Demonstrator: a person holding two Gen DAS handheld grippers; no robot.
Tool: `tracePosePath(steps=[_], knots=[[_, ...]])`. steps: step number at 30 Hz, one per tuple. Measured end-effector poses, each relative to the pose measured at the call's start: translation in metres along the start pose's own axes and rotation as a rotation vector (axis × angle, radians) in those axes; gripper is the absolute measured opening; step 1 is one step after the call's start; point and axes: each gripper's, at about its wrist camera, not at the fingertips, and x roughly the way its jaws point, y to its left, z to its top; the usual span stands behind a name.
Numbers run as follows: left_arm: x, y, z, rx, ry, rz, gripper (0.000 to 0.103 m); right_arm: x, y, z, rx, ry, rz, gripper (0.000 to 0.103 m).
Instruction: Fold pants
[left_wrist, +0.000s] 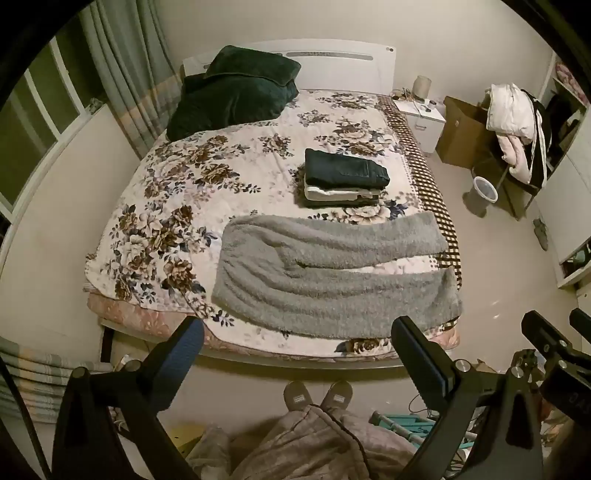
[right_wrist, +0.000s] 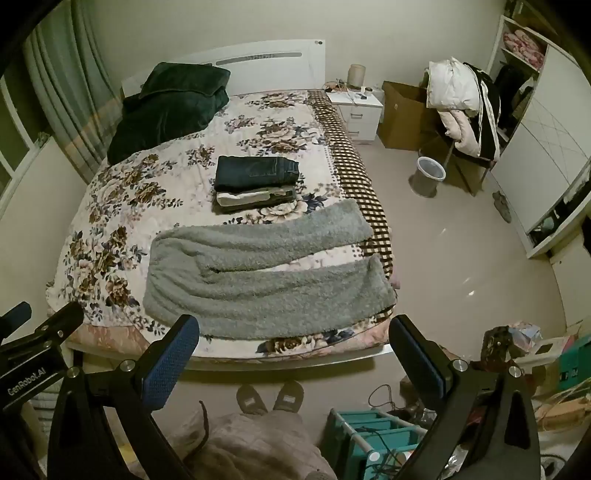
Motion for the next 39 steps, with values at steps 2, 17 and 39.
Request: tracePosePath(steps=[2,17,39], knots=[[0.000,0.000,0.000,-0.001,-0.001,-0.005,0.103,0.001,0.001,0.000,-0.001,-0.001,0.001,0.103],[0.000,-0.003,0.000,0.007,-0.007,0.001,0.103,0.002,0.004,0.006,-0.003,0.006,-0.004,0.103],[0.001,-0.004,0.009,0.001,-0.014,-0.002,0.103,0.014,0.019,0.012,-0.011,0.011,0.010,0.103]])
